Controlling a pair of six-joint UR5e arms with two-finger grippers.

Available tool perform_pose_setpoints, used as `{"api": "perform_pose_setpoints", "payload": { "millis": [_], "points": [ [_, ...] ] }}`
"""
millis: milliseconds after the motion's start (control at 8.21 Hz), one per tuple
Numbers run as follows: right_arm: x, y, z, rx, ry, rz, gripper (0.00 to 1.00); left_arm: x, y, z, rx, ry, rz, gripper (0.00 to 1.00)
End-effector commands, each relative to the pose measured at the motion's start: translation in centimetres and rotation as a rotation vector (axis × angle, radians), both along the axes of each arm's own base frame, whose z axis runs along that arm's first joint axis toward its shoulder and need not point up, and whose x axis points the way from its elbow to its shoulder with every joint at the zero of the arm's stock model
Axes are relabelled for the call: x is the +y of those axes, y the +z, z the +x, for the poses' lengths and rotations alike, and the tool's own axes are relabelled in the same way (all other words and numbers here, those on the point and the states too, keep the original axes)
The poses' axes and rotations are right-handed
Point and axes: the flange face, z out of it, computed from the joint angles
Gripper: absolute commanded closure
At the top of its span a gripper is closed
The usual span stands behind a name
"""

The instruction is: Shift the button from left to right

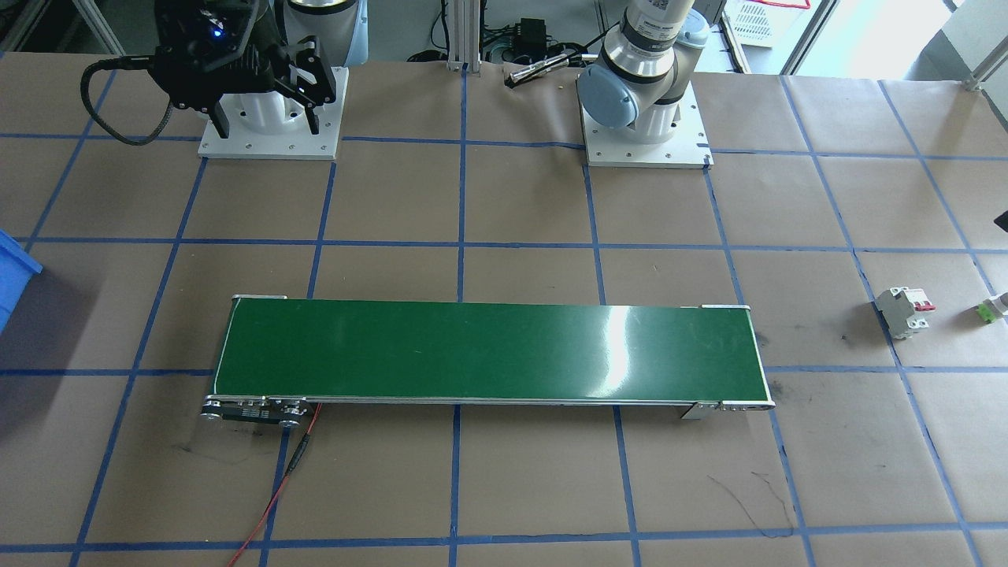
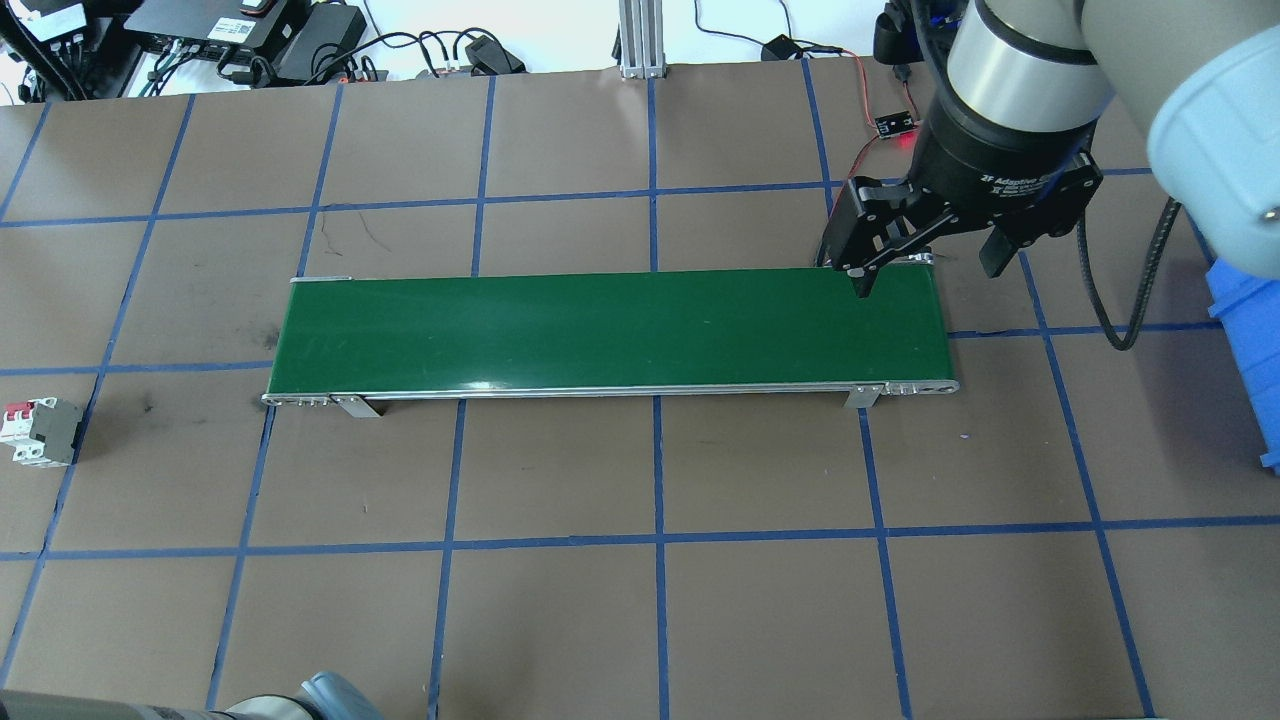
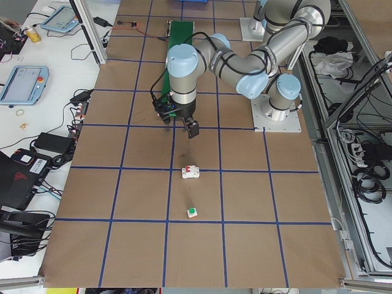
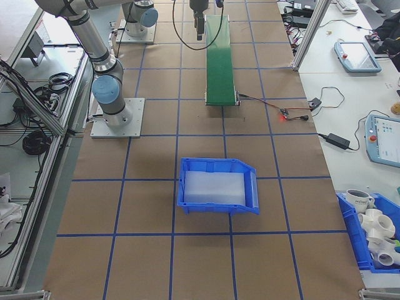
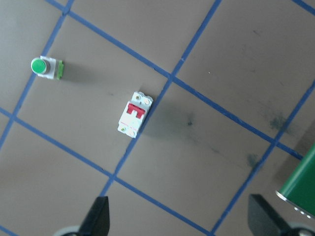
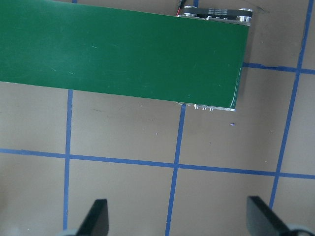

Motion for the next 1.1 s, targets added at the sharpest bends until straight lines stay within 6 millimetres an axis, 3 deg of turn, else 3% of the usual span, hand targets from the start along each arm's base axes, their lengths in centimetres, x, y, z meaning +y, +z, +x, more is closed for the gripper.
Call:
{"api": "perform_pose_setpoints", "payload": {
  "millis": [0, 122, 244, 365, 853, 974],
  "points": [
    [0.0, 0.0, 0.0, 0.0, 0.0, 0.0, 0.0, -0.4, -7.5, 10.7, -0.041, -0.084, -0.019, 0.0],
    [0.0, 0.0, 0.0, 0.0, 0.0, 0.0, 0.0, 0.8, -11.0, 14.1, -0.002, -0.065, 0.008, 0.0],
    [0.0, 0.0, 0.0, 0.0, 0.0, 0.0, 0.0, 1.2, -14.2, 15.8, 0.041, -0.121, 0.037, 0.0],
    [0.0, 0.0, 0.0, 0.0, 0.0, 0.0, 0.0, 1.0, -16.0, 16.8, 0.057, -0.167, 0.048, 0.0],
    [0.0, 0.0, 0.0, 0.0, 0.0, 0.0, 0.0, 3.1, -22.8, 23.5, 0.042, -0.242, 0.04, 0.0],
    [0.0, 0.0, 0.0, 0.0, 0.0, 0.0, 0.0, 3.1, -22.8, 23.6, 0.042, -0.245, 0.041, 0.0]
  ]
}}
